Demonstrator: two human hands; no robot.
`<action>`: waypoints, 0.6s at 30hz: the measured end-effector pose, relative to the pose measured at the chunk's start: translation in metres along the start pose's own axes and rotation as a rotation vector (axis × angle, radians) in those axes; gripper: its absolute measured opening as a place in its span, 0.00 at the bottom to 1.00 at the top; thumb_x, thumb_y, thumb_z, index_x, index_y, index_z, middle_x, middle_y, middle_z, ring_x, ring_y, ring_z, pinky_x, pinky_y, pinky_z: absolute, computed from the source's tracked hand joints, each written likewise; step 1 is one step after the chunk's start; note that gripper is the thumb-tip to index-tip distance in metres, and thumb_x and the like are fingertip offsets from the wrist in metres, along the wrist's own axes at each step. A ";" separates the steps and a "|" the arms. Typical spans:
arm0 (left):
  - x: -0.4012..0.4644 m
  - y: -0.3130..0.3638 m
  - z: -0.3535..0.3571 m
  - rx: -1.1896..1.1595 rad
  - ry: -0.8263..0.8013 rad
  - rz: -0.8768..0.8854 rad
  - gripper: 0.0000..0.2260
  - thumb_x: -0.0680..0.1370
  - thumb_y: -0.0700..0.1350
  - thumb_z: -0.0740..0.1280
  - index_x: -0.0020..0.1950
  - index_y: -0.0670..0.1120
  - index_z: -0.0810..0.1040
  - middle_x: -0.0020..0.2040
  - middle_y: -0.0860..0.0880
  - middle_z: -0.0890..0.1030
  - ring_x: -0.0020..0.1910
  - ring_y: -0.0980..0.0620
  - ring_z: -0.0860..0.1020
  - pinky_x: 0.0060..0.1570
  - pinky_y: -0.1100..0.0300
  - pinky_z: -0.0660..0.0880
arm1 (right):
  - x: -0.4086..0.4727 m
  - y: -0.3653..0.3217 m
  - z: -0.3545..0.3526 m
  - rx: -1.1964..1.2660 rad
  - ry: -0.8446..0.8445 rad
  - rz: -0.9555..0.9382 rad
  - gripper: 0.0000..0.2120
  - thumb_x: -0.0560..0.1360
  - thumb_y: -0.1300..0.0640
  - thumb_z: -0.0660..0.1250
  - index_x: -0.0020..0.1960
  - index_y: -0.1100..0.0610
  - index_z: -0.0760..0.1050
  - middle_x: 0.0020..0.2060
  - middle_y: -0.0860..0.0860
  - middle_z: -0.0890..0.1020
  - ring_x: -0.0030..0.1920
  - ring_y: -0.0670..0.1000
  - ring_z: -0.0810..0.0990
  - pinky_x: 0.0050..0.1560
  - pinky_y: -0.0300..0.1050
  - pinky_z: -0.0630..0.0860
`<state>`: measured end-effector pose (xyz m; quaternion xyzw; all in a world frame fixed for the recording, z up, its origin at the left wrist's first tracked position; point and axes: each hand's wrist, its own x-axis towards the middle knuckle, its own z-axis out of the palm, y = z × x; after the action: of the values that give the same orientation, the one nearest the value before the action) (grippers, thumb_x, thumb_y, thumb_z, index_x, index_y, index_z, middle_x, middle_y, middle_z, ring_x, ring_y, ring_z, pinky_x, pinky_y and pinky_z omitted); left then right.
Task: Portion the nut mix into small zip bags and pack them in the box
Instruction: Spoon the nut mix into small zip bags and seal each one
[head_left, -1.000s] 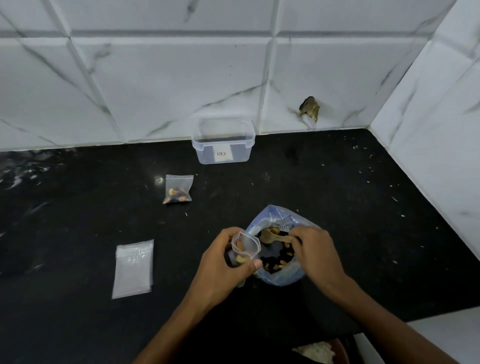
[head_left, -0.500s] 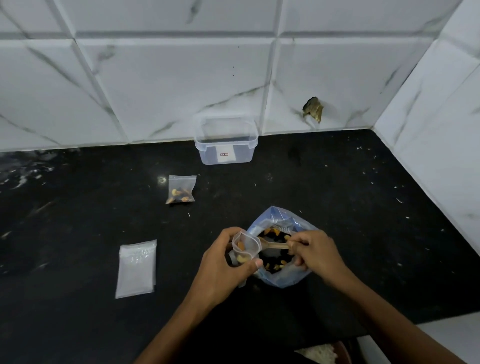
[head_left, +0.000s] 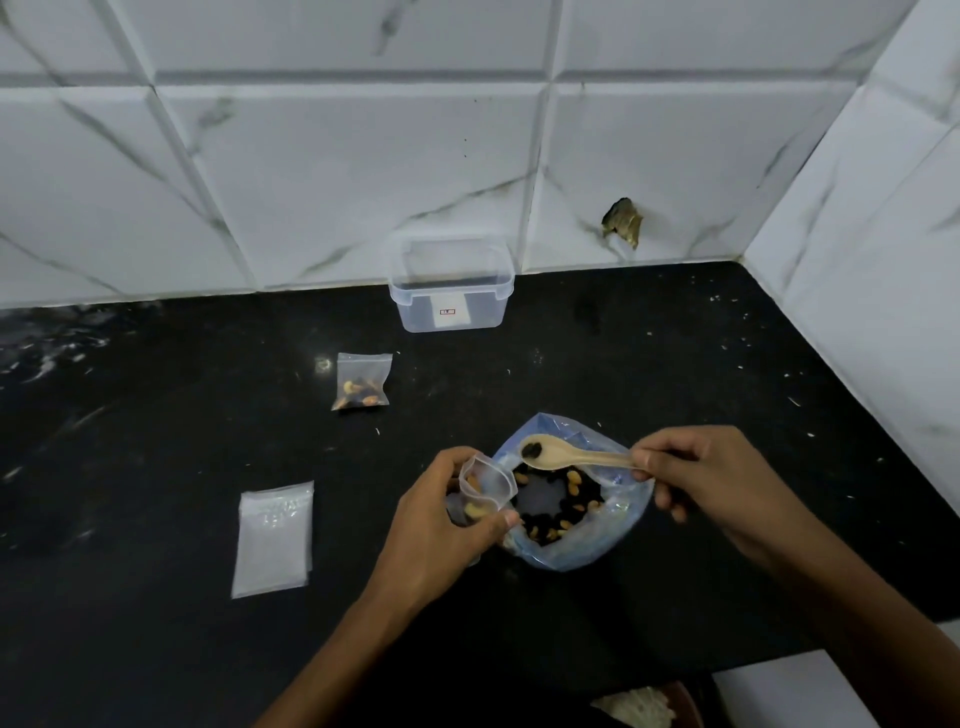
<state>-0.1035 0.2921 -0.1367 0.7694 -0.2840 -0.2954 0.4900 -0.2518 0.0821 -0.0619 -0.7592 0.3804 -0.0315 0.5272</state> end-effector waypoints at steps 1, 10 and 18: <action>0.001 0.001 0.000 0.008 0.006 0.008 0.23 0.70 0.51 0.77 0.60 0.62 0.72 0.56 0.60 0.79 0.55 0.65 0.78 0.50 0.63 0.79 | -0.004 -0.007 0.001 -0.045 0.001 -0.057 0.07 0.76 0.60 0.66 0.44 0.53 0.82 0.34 0.53 0.83 0.29 0.47 0.78 0.29 0.37 0.74; 0.005 0.006 0.005 -0.035 0.022 0.005 0.22 0.70 0.48 0.77 0.59 0.60 0.73 0.54 0.58 0.81 0.52 0.62 0.80 0.49 0.54 0.82 | -0.027 -0.022 0.037 -0.932 0.007 -0.940 0.10 0.65 0.59 0.73 0.47 0.54 0.79 0.41 0.49 0.81 0.36 0.44 0.79 0.34 0.37 0.78; 0.002 0.007 0.003 -0.115 0.015 -0.027 0.21 0.73 0.45 0.76 0.61 0.56 0.72 0.54 0.56 0.81 0.48 0.67 0.79 0.39 0.70 0.78 | -0.024 -0.022 0.025 -0.857 0.104 -0.925 0.11 0.74 0.55 0.60 0.50 0.58 0.77 0.41 0.53 0.81 0.36 0.48 0.81 0.33 0.44 0.80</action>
<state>-0.1052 0.2861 -0.1322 0.7459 -0.2526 -0.3121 0.5315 -0.2455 0.1200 -0.0458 -0.9863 0.0168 -0.1376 0.0889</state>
